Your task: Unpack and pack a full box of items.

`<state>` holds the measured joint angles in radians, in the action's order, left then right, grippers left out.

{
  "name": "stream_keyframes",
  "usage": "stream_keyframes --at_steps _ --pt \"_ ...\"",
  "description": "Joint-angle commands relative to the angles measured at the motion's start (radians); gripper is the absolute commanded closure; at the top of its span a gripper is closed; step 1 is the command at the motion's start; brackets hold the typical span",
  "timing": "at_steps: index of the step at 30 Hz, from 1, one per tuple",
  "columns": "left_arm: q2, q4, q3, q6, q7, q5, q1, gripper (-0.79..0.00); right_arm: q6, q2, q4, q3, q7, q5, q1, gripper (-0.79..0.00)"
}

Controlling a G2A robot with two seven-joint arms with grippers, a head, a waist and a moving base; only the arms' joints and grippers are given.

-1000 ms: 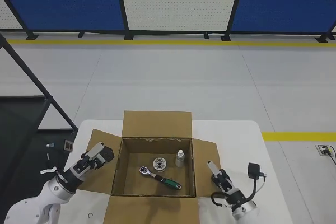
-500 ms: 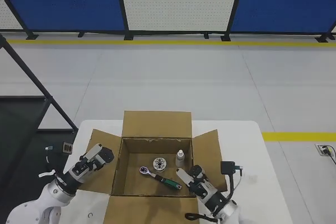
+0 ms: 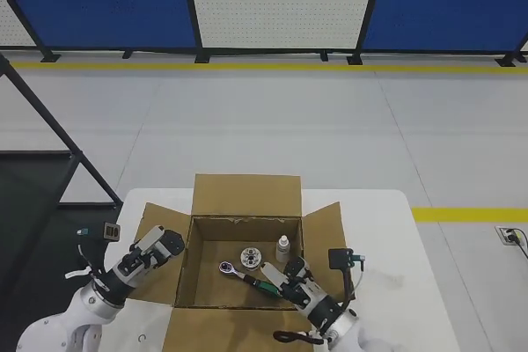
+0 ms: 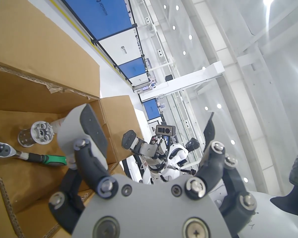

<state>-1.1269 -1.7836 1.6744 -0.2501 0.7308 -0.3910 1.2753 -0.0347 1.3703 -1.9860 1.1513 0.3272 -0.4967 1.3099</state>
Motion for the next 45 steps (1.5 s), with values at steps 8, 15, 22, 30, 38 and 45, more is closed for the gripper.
stream_keyframes --at_steps 8,15,22,30,38,45 --pt "0.003 -0.028 0.009 0.009 -0.024 0.009 0.03 -0.785 0.062 0.001 0.079 -0.131 0.123 -0.305 -0.143 -0.785" --pt "0.007 -0.047 0.045 -0.007 -0.016 -0.028 0.073 -0.785 -0.061 0.017 0.151 -0.231 0.253 -0.588 -0.286 -0.785" --pt "0.009 -0.058 0.063 -0.021 -0.011 -0.05 0.094 -0.785 -0.214 0.046 0.234 -0.294 0.354 -0.729 -0.398 -0.785" --pt "0.011 -0.054 0.061 -0.028 -0.01 -0.062 0.094 -0.785 -0.272 0.067 0.32 -0.276 0.409 -0.719 -0.453 -0.785" --pt "0.013 -0.044 0.046 -0.022 -0.008 -0.061 0.078 -0.785 -0.286 0.076 0.371 -0.25 0.389 -0.711 -0.465 -0.785" --pt "0.015 -0.038 0.034 -0.016 -0.009 -0.057 0.068 -0.785 -0.286 0.076 0.371 -0.25 0.389 -0.711 -0.465 -0.785"
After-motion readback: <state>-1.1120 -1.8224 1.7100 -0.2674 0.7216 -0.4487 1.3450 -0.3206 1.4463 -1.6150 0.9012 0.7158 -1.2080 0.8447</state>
